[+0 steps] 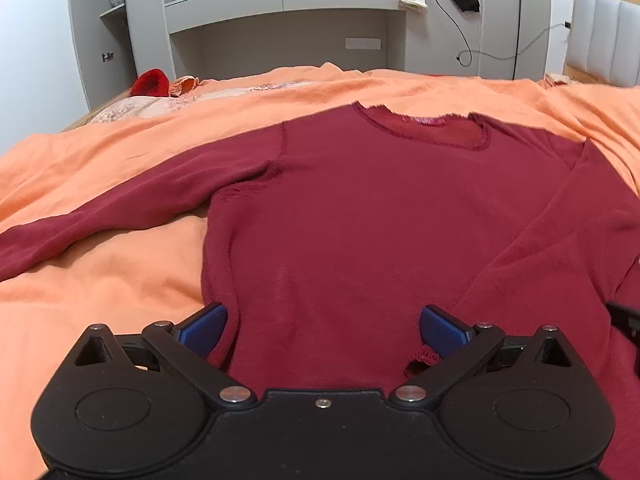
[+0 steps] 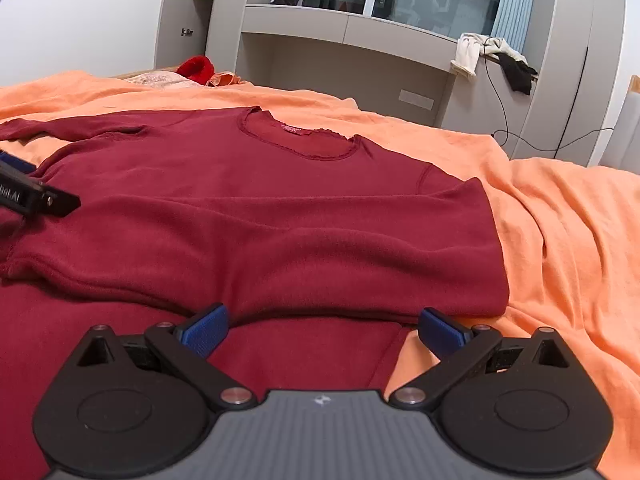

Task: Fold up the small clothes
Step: 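Move the left gripper to the other sleeve cuff and close on it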

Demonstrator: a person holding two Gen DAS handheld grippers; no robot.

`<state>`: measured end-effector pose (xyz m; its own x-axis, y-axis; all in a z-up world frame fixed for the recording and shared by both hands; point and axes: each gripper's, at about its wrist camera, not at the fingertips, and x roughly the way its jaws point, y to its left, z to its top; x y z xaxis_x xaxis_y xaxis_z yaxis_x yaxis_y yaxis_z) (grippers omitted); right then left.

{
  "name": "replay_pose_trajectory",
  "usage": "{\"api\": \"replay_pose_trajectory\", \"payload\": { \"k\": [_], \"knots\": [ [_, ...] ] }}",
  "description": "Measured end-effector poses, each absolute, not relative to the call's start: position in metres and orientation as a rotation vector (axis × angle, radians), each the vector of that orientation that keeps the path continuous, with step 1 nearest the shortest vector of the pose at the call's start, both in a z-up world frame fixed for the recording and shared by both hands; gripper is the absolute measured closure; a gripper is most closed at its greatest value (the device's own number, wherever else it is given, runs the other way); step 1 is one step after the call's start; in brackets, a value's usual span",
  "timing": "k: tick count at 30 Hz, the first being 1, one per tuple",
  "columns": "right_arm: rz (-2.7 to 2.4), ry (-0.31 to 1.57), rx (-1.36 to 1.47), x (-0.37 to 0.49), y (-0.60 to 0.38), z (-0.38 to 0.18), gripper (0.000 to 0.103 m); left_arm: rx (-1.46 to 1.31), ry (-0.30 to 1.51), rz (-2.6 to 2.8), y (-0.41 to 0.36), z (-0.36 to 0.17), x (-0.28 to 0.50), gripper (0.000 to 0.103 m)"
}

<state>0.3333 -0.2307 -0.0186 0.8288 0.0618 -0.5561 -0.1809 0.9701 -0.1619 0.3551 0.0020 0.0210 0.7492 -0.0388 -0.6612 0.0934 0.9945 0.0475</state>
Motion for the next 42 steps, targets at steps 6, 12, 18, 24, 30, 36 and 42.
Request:
{"api": "replay_pose_trajectory", "payload": {
  "k": [6, 12, 18, 24, 30, 36, 42],
  "knots": [
    [0.170, 0.406, -0.105, 0.304, -0.246, 0.002, 0.000, -0.117, 0.582, 0.035, 0.045, 0.050, 0.341, 0.001],
    [0.283, 0.374, 0.030, 0.306, -0.250, 0.015, 0.000, -0.236, 0.510, 0.216, 0.105, 0.061, 0.330, 0.001],
    [0.474, 0.439, 0.220, 0.308, -0.251, 0.014, 0.000, -0.317, 0.430, 0.354, 0.174, 0.055, 0.304, 0.001],
    [0.542, 0.518, 0.354, 0.319, -0.251, 0.002, 0.000, -0.545, 0.381, 0.395, 0.234, 0.039, 0.310, 0.001],
    [0.525, 0.531, 0.340, 0.316, -0.250, -0.006, 0.000, -0.731, 0.372, 0.269, 0.266, 0.021, 0.341, 0.001],
    [0.540, 0.538, 0.305, 0.319, -0.239, -0.013, 0.000, -0.836, 0.369, 0.369, 0.289, 0.008, 0.362, 0.001],
    [0.541, 0.542, 0.285, 0.319, -0.235, -0.016, 0.000, -0.811, 0.336, 0.557, 0.285, 0.011, 0.368, 0.016]
  ]
}}
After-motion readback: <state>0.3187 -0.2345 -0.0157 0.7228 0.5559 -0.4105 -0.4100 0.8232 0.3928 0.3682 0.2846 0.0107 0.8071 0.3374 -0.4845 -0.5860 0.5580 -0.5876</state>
